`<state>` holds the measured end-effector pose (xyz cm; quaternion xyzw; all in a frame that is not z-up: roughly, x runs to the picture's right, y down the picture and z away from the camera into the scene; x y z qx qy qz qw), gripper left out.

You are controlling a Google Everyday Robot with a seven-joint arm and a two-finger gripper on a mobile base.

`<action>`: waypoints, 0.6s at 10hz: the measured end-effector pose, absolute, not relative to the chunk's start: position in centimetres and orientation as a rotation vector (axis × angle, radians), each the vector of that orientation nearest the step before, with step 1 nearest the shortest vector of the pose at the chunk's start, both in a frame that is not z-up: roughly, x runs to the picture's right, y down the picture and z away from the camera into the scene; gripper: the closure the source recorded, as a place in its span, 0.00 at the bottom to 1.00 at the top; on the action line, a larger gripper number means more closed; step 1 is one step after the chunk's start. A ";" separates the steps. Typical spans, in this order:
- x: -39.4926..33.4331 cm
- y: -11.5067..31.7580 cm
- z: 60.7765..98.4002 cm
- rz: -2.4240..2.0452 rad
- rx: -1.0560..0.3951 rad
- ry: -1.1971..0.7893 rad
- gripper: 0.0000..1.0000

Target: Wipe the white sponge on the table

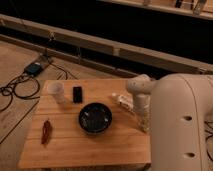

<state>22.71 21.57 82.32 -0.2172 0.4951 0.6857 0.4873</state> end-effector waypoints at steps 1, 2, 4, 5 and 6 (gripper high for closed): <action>22.4 21.8 82.2 1.676 -0.580 1.221 1.00; 21.8 22.0 82.0 1.669 -0.636 1.237 1.00; 19.6 22.3 81.7 1.603 -0.803 1.273 1.00; 18.8 22.3 81.6 1.583 -0.862 1.283 1.00; 17.6 22.1 81.8 1.555 -0.941 1.292 1.00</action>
